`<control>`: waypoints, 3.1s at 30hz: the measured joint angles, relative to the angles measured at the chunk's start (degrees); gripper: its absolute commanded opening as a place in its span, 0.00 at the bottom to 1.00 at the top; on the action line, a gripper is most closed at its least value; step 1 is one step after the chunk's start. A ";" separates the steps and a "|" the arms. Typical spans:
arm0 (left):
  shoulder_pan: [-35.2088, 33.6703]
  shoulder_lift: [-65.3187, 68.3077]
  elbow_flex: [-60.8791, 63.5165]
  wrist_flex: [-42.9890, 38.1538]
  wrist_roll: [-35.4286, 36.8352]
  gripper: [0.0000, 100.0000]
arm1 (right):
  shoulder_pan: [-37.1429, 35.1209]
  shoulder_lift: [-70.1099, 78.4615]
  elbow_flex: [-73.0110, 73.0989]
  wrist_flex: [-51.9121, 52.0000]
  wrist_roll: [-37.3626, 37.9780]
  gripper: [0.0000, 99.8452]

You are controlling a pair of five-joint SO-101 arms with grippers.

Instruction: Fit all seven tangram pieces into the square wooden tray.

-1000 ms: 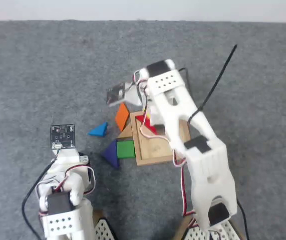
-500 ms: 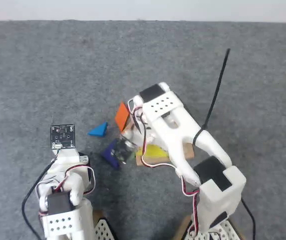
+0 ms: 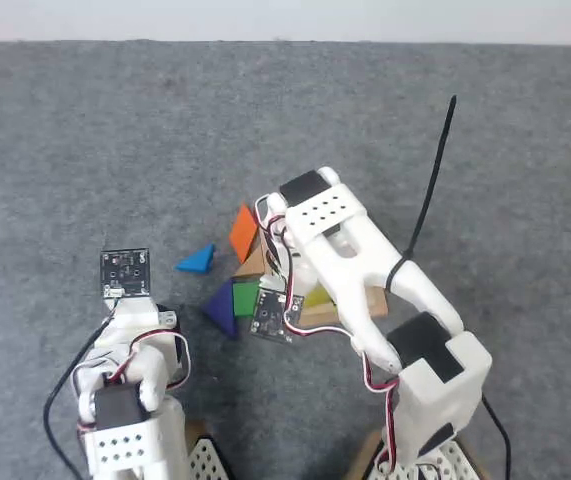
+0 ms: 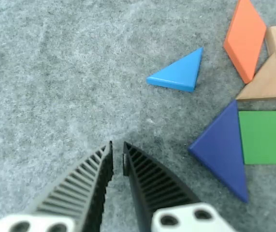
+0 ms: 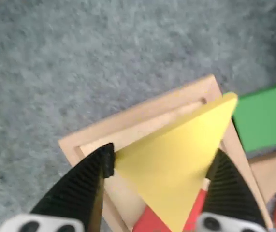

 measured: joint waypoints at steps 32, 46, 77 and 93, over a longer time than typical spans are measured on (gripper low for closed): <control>0.00 0.00 0.00 0.00 0.00 0.04 | 0.53 0.35 -8.00 -2.20 -106.29 0.29; 0.00 0.00 0.00 0.00 0.00 0.04 | 7.56 -2.90 13.36 -15.74 -107.78 0.29; 0.00 0.00 0.00 0.00 0.00 0.04 | -2.37 -4.66 4.84 -17.41 -111.12 0.29; 0.00 0.00 0.00 0.00 0.00 0.04 | -13.98 -9.67 16.97 -24.18 -111.12 0.29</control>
